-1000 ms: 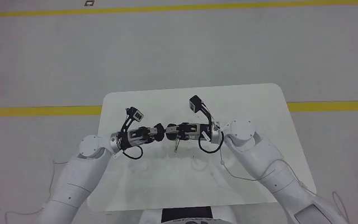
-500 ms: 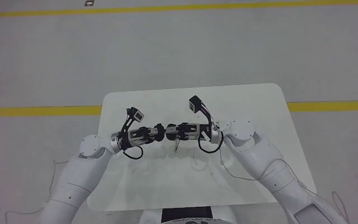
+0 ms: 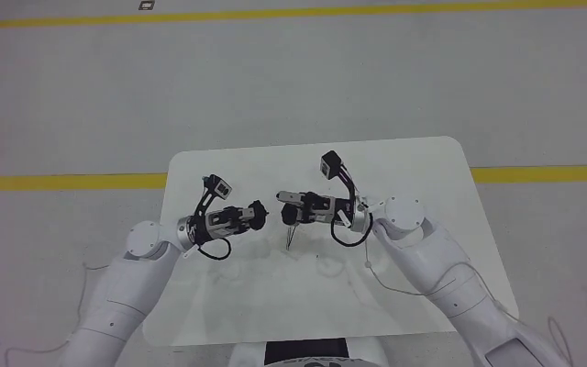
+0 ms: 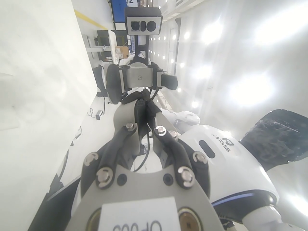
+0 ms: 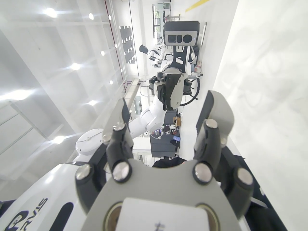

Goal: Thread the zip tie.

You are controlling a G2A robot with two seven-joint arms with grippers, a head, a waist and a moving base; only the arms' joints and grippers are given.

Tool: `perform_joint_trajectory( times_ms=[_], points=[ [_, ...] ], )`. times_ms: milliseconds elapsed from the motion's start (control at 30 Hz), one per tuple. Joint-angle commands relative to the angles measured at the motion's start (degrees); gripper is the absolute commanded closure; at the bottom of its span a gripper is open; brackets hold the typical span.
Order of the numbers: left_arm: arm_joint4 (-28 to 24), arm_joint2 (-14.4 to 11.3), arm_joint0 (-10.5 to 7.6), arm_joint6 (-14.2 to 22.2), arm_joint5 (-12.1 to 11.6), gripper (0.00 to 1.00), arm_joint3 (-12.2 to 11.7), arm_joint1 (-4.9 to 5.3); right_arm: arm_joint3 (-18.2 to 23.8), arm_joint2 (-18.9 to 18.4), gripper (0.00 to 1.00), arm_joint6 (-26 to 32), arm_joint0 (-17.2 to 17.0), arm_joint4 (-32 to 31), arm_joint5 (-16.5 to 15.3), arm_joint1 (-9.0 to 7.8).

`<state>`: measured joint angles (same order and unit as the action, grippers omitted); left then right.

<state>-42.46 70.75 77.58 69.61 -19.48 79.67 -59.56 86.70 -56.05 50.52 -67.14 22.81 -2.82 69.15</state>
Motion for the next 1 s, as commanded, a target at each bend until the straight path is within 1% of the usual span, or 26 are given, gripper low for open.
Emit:
perform_joint_trajectory(
  times_ms=[0, 67, 167, 433, 500, 533, 600, 667, 767, 900, 967],
  points=[
    [0.07, 0.16, 0.06, 0.06, 0.00, 1.00, -0.11, -0.01, 0.24, -0.41, 0.00, -1.20, -0.52, -0.05, -0.66, -0.04],
    [-0.10, 0.22, 0.15, 0.08, 0.00, 1.00, -0.16, -0.05, 0.35, -0.60, 0.00, -1.80, -0.92, -0.01, -1.11, -0.05],
    [-2.13, -0.69, 0.33, 2.20, 0.09, 1.00, 1.22, -0.24, 0.35, -0.60, 0.00, -1.80, -0.92, -0.01, -1.11, -0.05],
    [-2.13, -0.69, 0.33, 2.20, 0.09, 1.00, 1.22, -0.24, 0.35, -0.60, 0.00, -1.80, -0.92, -0.01, -1.11, -0.05],
    [-1.55, -0.68, 0.34, 0.49, 0.16, 1.00, 0.99, -0.26, 0.35, -0.60, 0.00, -1.80, -0.92, -0.01, -1.11, -0.05],
    [-1.24, -0.61, 0.24, 0.26, 0.00, 1.00, 0.83, -0.24, 0.35, -0.60, 0.00, -1.80, -0.92, -0.01, -1.11, -0.05],
    [-0.92, 0.51, -0.16, 0.35, 0.00, 1.00, -0.33, -0.14, 0.35, -0.60, 0.00, -1.80, -0.92, -0.01, -1.11, -0.05],
    [-0.67, 1.70, -0.31, 1.47, 0.00, 1.00, -1.15, -0.10, 0.35, -0.60, 0.00, -1.80, -0.92, -0.01, -1.11, -0.05],
    [-0.22, 4.38, -0.34, 4.37, 0.00, 1.00, -2.17, -0.17, 0.35, -0.60, 0.00, -1.80, -0.92, -0.01, -1.11, -0.05],
    [2.35, 8.76, 0.11, 8.87, 0.00, 1.00, -2.56, -0.68, 0.35, -0.60, 0.00, -1.80, -0.92, -0.01, -1.11, -0.05],
    [4.09, 10.70, 0.36, 10.03, 0.00, 1.00, -2.34, -1.04, 0.35, -0.60, 0.00, -1.80, -0.92, -0.01, -1.11, -0.05]
  ],
)
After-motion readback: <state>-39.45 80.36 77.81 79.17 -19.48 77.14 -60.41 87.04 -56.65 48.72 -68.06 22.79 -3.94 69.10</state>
